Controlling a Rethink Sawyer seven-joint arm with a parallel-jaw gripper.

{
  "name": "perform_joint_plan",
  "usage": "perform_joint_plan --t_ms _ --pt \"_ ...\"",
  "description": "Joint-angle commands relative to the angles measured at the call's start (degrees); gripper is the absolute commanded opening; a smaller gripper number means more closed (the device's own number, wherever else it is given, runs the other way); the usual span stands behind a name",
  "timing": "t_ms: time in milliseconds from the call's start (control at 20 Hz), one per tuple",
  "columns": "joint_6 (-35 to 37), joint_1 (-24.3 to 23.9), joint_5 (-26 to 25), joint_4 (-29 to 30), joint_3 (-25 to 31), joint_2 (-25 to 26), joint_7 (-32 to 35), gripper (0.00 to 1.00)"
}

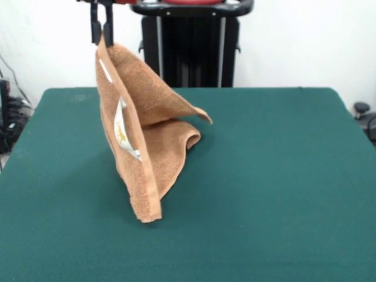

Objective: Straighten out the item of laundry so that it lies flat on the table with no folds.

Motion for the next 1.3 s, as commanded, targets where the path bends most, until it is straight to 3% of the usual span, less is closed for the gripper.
perform_joint_plan --t_ms 50,600,1050,1300 --pt "-2.30 6.11 0.34 6.45 4.62 -3.56 1.04 0.00" --pt "-9.15 6.15 0.32 10.16 3.13 -1.62 2.15 0.00" --pt "-13.98 -0.68 -1.46 10.53 6.72 2.51 -4.94 0.00" --pt "-15.83 -6.00 -4.87 8.66 9.67 7.90 -9.32 0.00"
